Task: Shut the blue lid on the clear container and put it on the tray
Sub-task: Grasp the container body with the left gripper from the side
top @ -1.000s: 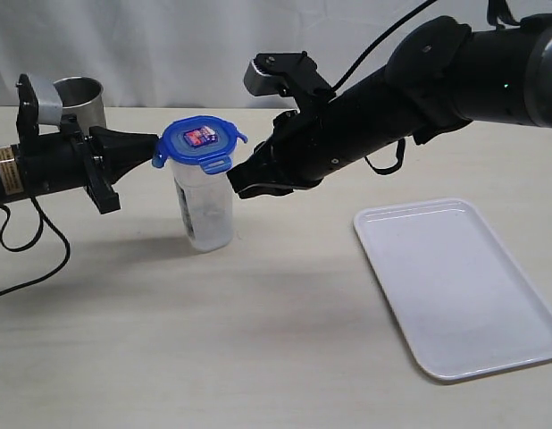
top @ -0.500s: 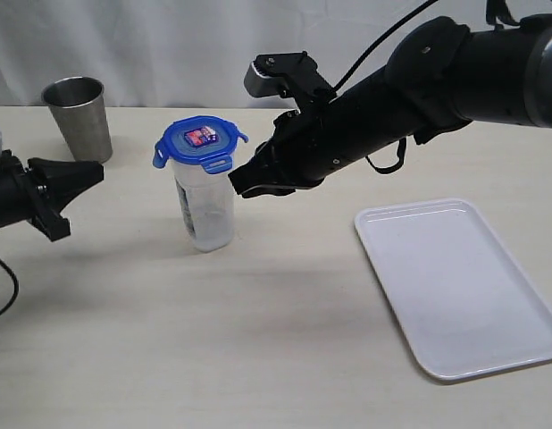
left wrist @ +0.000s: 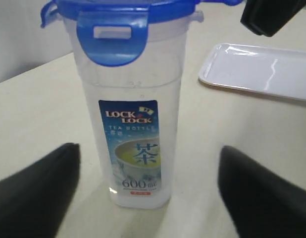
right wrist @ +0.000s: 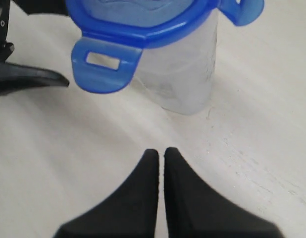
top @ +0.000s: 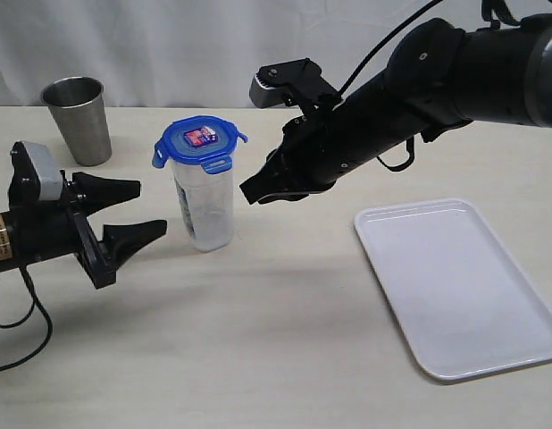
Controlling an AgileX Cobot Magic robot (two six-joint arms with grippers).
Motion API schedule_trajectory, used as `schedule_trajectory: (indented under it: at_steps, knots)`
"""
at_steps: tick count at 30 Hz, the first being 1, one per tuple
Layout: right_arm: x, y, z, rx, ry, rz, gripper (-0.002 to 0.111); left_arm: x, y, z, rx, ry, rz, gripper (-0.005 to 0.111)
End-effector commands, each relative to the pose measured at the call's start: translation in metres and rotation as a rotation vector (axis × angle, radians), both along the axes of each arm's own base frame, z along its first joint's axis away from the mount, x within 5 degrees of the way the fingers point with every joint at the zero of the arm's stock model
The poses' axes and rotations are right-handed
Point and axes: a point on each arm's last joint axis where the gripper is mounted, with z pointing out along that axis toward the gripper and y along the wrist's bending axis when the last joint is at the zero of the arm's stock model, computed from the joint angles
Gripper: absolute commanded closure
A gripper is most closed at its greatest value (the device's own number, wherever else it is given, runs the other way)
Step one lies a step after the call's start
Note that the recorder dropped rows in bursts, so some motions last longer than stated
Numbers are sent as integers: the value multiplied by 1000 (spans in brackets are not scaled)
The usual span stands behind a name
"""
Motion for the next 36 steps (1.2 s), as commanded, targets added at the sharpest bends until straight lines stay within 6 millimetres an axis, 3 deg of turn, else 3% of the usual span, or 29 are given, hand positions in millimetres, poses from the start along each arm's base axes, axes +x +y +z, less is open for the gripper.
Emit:
schedule_trajectory:
  at_steps: [1, 5, 10, 15, 29, 36]
  knots:
    - [2, -1, 3, -3, -12, -5, 104, 2, -17, -2, 34, 19, 54, 8]
    - [2, -1, 3, -3, -12, -5, 104, 3, -31, -2, 72, -43, 56, 8]
    - [2, -1, 3, -1, -9, -9, 104, 10, -29, -16, 27, -10, 151, 8]
    - [2, -1, 3, 2, -3, -16, 104, 16, -37, -29, 3, -14, 47, 8]
    - [1, -1, 4, 5, 2, -24, 104, 50, -50, -44, -84, 38, -3, 8]
    - [1, -1, 4, 10, 7, -30, 104, 62, -68, -49, -89, 3, -38, 8]
